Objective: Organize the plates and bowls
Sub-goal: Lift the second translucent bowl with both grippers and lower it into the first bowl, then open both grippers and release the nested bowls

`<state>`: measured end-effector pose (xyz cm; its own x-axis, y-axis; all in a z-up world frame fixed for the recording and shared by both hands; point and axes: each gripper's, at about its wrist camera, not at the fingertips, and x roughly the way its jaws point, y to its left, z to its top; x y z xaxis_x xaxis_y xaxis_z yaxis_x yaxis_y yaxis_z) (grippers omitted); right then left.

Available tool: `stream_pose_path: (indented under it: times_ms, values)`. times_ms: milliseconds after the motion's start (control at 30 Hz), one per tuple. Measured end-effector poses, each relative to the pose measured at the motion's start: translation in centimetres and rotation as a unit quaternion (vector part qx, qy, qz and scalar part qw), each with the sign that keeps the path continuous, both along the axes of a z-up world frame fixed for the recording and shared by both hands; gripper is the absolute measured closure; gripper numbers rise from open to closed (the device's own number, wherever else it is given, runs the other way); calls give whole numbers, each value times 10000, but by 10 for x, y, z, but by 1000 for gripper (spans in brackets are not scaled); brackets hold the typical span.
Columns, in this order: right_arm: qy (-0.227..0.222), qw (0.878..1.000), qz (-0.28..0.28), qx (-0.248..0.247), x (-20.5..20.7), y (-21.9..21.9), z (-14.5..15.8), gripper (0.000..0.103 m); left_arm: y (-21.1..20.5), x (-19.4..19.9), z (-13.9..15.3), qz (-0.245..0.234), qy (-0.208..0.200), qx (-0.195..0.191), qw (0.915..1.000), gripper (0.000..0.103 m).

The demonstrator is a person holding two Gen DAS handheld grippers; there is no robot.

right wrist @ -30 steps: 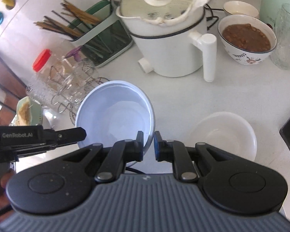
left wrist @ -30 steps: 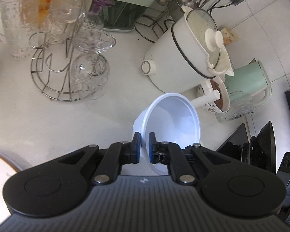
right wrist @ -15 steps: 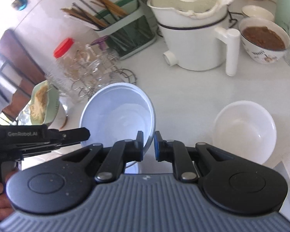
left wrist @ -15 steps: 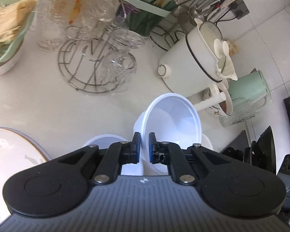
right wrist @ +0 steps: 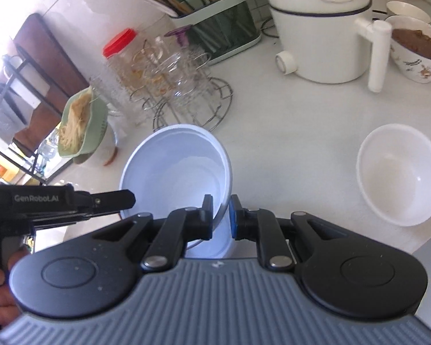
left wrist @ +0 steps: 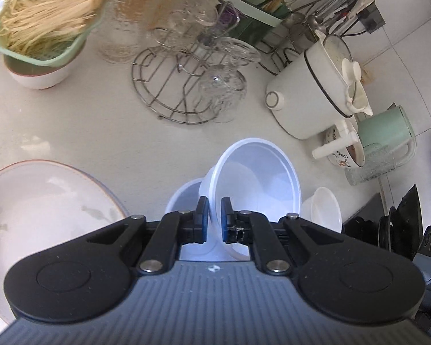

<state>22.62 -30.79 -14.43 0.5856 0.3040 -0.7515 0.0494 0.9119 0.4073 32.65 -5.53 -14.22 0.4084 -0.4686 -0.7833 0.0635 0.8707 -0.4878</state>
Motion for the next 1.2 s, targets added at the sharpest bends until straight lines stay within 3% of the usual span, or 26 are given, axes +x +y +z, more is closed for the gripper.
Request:
stream_pose_path:
  times_ms: [567,800,867,900,1000,1200]
  values:
    - [268,9990,158,-308,-8,25,-17,87,6,-6,-26,-49,363,379,9986,92]
    - [263,9992,170,-264,-6,25,-22,87,-1,-4,-22,-121,302,739,9967,92]
    - [243,9992,227,-230,-6,25,-20,86,0,-5,-17,-62,269,822,9962,86]
    - [210,9992,237,-228,-6,24,-18,80,2,-5,-15,-32,267,825,9962,77]
    - [57,9995,218,-242,-11,22,-11,59,5,-8,-6,75,140,847,9963,68]
    - [-146,9995,157,-239,-18,14,9,58,4,-14,20,133,-218,827,9962,68]
